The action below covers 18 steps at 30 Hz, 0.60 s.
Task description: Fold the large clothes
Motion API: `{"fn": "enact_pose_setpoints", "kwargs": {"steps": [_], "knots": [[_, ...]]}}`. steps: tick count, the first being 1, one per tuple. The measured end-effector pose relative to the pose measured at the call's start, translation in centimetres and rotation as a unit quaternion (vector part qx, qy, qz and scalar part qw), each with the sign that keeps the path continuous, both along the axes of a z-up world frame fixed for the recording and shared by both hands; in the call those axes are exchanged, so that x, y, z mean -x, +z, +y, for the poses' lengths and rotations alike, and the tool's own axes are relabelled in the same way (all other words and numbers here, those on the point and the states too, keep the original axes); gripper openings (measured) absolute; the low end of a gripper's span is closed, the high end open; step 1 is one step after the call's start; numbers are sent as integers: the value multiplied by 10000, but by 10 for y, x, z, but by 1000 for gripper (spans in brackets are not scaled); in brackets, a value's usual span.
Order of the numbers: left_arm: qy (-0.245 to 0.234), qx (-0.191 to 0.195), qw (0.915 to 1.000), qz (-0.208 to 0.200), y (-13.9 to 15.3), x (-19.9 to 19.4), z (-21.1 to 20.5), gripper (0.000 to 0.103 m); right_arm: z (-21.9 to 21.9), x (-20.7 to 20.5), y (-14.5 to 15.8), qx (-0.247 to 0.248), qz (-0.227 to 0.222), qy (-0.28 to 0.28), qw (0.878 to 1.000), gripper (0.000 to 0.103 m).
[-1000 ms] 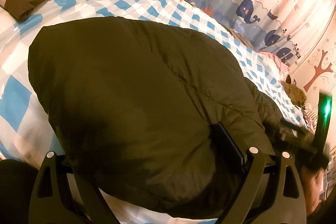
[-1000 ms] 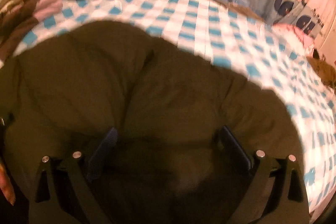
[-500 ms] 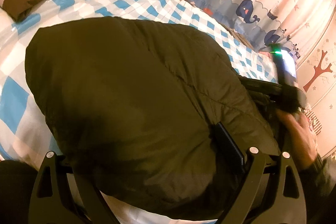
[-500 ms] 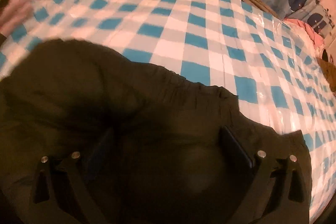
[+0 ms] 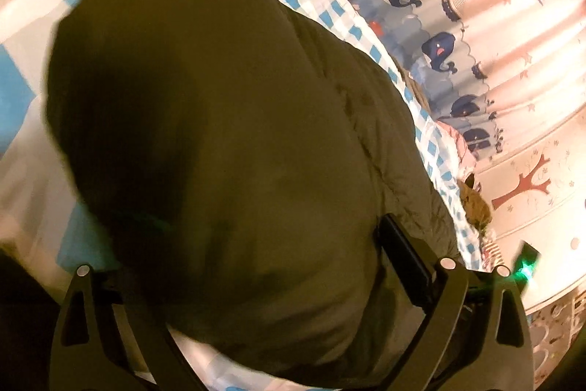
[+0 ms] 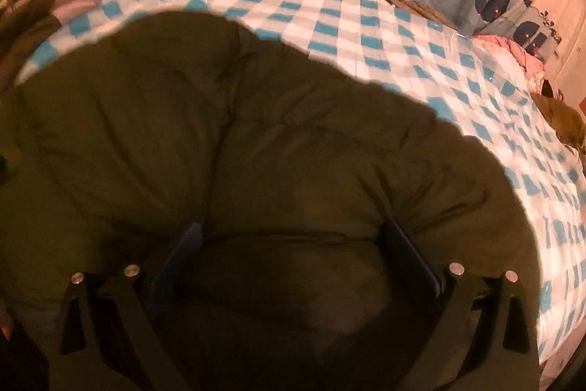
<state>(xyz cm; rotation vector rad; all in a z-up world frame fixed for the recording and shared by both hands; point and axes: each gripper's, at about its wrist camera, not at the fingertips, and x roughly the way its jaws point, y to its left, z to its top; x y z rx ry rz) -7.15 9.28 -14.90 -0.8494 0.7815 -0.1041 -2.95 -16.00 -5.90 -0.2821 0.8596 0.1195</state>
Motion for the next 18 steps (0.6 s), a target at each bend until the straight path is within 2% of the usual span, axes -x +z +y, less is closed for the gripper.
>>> {"fn": "enact_pose_setpoints", "kwargs": {"steps": [2,4,6,8,10,14,15,16,17,18], "knots": [[49,221,9997,11,-3,1,6,91,2,17,1,-16,-26,84,10000,96],[97,381,9992,80,-6,-1,7,91,6,20,-14,128,100,153,9998,96],[128,457,9988,113,-8,-3,7,91,4,17,-25,32,171,134,9998,96],[128,597,9980,167,-12,-5,10,91,3,21,-14,-110,153,86,9998,96],[170,841,9961,205,-17,-7,16,91,7,34,-4,-77,-135,140,9998,96],[325,1113,9929,257,-22,-13,18,91,14,37,-33,231,-19,190,9996,96],[323,1072,9935,180,-20,-13,14,84,17,39,-36,327,-55,201,9992,96],[283,1007,9944,141,-18,-14,12,69,18,39,-34,343,-11,182,9992,96],[207,893,9957,121,-15,-15,8,66,17,40,-27,258,23,148,9996,96],[162,826,9964,103,-13,-14,7,64,15,47,-18,138,-152,157,9997,96]]}}
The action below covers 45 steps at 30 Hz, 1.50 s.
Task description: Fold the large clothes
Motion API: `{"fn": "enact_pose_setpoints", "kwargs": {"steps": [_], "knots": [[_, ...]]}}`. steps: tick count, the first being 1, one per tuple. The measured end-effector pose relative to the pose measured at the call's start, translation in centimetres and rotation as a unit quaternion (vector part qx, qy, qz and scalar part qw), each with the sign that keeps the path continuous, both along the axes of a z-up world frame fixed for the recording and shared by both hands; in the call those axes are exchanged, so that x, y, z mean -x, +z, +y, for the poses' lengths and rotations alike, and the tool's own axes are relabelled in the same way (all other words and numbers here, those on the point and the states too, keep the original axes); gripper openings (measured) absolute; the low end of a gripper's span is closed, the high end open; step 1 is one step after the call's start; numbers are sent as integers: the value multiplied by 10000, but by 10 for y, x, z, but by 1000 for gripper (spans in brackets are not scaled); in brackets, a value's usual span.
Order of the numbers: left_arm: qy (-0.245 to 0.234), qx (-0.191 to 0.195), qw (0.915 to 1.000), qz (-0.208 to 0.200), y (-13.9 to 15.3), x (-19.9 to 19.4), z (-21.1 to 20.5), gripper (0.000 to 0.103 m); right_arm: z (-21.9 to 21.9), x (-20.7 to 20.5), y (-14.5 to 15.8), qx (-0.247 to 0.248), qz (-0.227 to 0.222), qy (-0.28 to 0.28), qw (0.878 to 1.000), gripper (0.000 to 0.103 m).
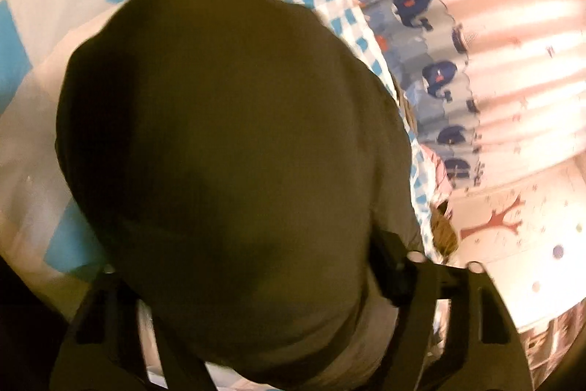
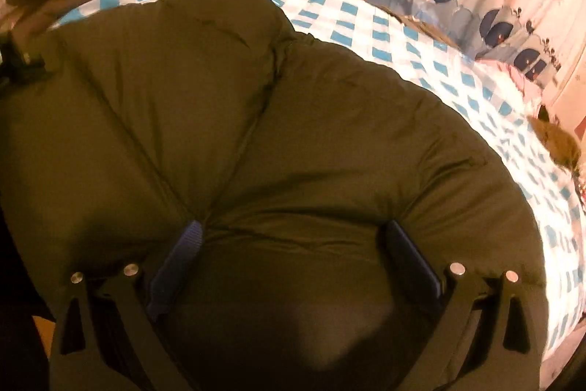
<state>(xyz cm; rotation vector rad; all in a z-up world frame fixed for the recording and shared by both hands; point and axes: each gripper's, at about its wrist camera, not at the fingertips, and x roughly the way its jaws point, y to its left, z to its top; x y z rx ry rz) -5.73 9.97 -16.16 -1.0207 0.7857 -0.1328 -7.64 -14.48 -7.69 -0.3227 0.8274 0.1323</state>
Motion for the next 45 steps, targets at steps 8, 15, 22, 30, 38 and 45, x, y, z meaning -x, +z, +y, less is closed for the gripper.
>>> {"fn": "enact_pose_setpoints", "kwargs": {"steps": [8,15,22,30,38,45], "knots": [[236,566,9971,439,-19,-9,15,77,15,2,-23,201,-169,233,9994,96],[-339,-556,9970,-416,37,-9,-24,35,14,9,-34,432,-284,172,9985,96],[-1959,-2053,9433,-1723,129,-4,-139,28,10,14,-36,368,-515,76,9980,96],[-3806,-3177,8456,-1979,157,-21,-273,28,-37,60,9,449,336,732,9957,96],[-4957,-3936,7514,-1863,116,-23,-387,28,-303,63,38,-4139,854,-876,9021,96],[-5303,-5654,6017,-1925,62,13,-469,53,-309,19,106,-3610,-86,-364,9318,96]]}}
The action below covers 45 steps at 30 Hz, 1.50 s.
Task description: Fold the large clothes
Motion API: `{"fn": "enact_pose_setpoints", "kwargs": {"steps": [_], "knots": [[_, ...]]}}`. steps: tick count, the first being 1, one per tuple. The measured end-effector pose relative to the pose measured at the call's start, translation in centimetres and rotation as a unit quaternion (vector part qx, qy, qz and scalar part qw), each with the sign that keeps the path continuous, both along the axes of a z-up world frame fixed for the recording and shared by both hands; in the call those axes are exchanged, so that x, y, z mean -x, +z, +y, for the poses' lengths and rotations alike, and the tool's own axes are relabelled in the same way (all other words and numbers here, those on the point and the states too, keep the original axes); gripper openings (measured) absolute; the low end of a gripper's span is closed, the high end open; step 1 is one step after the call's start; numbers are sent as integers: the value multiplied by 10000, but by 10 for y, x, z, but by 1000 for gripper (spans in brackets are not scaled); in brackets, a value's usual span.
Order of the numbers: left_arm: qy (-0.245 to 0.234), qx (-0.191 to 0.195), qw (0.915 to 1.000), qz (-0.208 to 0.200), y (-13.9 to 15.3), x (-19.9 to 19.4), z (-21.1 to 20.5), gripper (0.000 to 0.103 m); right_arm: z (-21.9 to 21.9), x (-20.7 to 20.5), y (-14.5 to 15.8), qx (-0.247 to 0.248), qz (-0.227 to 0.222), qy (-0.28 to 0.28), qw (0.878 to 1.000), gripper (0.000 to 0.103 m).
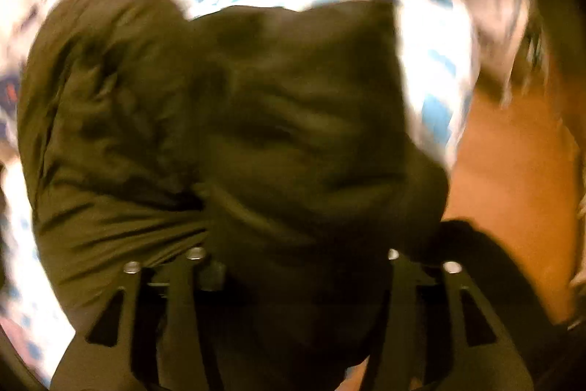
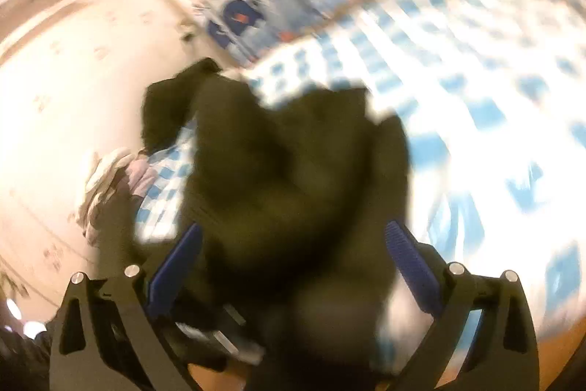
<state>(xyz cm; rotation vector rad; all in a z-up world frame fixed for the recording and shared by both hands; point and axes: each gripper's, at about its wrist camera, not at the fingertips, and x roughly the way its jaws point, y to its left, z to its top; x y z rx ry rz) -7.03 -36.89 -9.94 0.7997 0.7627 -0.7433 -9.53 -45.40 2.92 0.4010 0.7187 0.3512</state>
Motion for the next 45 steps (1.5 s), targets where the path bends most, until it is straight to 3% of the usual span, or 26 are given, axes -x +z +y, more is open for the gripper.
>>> {"fn": "enact_pose_setpoints", "kwargs": {"steps": [4,8,9,10,12,14,16,18,19,21,23,24,25,28,31,33,35,36,37,38,40,42,45], "knots": [[-236,-848,9922,-887,-24,23,-19,62,58,-47,20,1086,-32,634,9921,96],[-285,-778,9933,-805,-18,45,-10,65,89,-107,-23,2253,844,652,9684,96],[-333,-732,9942,-710,-12,47,-3,67,82,-116,-33,2069,1019,691,9706,96],[-385,-571,9962,-533,-3,53,11,68,70,-119,-45,1685,1246,678,9754,96],[-482,102,9988,77,26,62,45,68,54,-94,-62,1410,1275,587,9800,96],[-486,915,9920,716,55,51,81,70,43,-81,-72,1212,1266,518,9832,96],[-118,1983,9754,960,94,25,121,83,32,-75,-76,997,1275,476,9857,96],[423,2588,9614,829,113,0,145,89,20,-71,-79,660,1267,397,9890,96],[679,2972,9482,897,120,-25,145,89,14,-69,-81,520,1269,355,9899,96],[805,3421,9269,1316,109,-50,137,89,1,-65,-91,176,1347,282,9903,96],[854,3381,9198,1798,88,-70,103,89,-15,-60,-92,-176,1440,196,9892,96],[842,3204,9217,2016,72,-75,85,89,-25,-57,-90,-345,1448,122,9888,96],[824,2909,9305,2068,47,-84,70,89,-33,-55,-87,-407,1432,16,9889,96],[696,2390,9572,1479,14,-58,30,95,-60,-42,-61,-332,1158,-627,9907,96],[667,2164,9655,1289,5,-48,18,95,-60,-46,-31,-380,727,-612,9947,96],[679,2062,9680,1255,5,-48,13,95,-35,-67,-31,275,866,-423,9950,96],[685,2029,9688,1250,15,-66,12,95,-21,-85,-53,1191,1120,-603,9847,96],[675,2029,9689,1245,17,-64,15,95,-22,-95,-70,1421,1268,-752,9788,96],[644,2045,9684,1277,15,-66,18,95,-29,-97,-85,1258,1413,-787,9788,96],[613,2050,9676,1343,18,-66,19,95,-43,-96,-109,746,1654,-784,9803,96],[659,2162,9619,1537,30,-73,19,95,-59,-88,-136,267,1771,-798,9806,96],[689,2556,9488,1723,48,-74,25,95,-65,-78,-142,92,1744,-814,9813,96],[534,2754,9448,1692,63,-80,11,95,-79,-61,-131,-584,1600,-774,9823,96]]}}
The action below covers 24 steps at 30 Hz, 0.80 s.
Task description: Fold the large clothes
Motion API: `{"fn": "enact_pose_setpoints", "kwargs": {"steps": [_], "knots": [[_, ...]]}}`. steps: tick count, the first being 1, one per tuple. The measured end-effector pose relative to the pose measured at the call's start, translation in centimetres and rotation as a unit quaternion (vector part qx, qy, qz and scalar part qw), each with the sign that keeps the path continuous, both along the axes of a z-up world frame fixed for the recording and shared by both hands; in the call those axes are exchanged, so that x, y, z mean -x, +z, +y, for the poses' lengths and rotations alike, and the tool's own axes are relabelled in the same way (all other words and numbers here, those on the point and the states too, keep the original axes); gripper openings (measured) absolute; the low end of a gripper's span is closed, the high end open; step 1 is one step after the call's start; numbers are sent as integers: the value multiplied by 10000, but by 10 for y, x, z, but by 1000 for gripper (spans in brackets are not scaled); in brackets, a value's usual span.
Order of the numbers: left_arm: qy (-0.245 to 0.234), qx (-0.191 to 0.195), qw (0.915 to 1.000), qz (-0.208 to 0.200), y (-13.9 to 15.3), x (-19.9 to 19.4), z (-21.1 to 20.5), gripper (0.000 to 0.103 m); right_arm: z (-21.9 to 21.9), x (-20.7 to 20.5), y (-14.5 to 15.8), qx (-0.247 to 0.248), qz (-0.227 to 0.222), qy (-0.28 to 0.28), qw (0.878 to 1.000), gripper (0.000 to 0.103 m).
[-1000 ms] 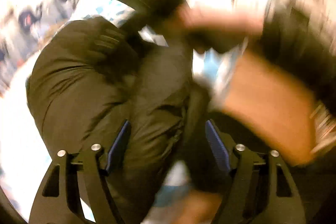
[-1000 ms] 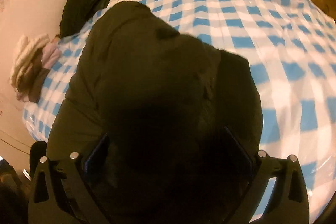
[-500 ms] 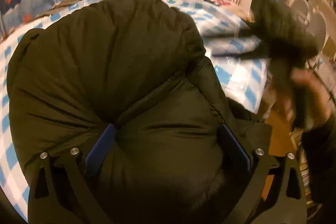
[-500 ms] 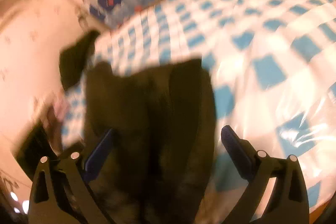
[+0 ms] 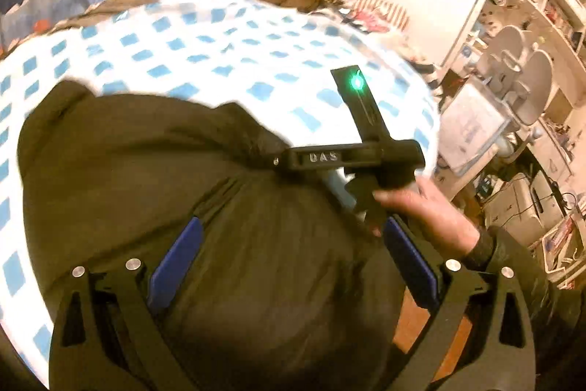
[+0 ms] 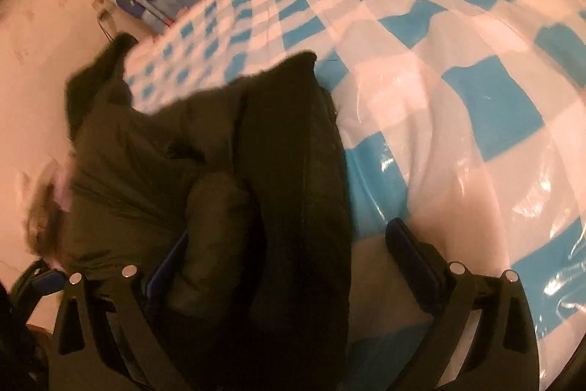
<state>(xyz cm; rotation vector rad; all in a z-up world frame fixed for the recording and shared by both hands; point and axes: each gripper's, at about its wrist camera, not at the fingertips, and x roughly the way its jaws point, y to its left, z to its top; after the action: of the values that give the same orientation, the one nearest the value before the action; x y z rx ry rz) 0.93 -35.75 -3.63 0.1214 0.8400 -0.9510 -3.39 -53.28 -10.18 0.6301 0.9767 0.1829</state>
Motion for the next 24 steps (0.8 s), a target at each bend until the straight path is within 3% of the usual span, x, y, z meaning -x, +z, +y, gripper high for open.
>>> {"fn": "enact_pose_setpoints", "kwargs": {"steps": [3,5,8,11,14,18,22,24], "knots": [[-128,-283,9994,168,-20,-14,-19,95,-10,32,8,-880,-308,-128,9956,96],[-40,-383,9991,174,-37,-19,-19,95,-3,44,-1,-1344,-230,-31,9907,96],[-7,-323,9993,189,-36,-18,-11,95,24,50,-21,-1630,-96,164,9864,97],[176,-364,9991,97,-30,-17,4,95,51,36,-20,-1875,-150,309,9817,98],[497,-295,9983,77,-22,-14,26,95,87,12,-14,-1983,-246,783,9767,98],[819,-283,9958,300,-32,-21,46,95,100,-2,-28,-1790,112,1106,9775,98],[608,-548,9966,-3,-42,-13,28,95,56,20,-18,-1832,-95,552,9815,96],[555,-667,9962,-105,-47,-9,19,95,35,33,2,-1686,-507,184,9842,96]]}}
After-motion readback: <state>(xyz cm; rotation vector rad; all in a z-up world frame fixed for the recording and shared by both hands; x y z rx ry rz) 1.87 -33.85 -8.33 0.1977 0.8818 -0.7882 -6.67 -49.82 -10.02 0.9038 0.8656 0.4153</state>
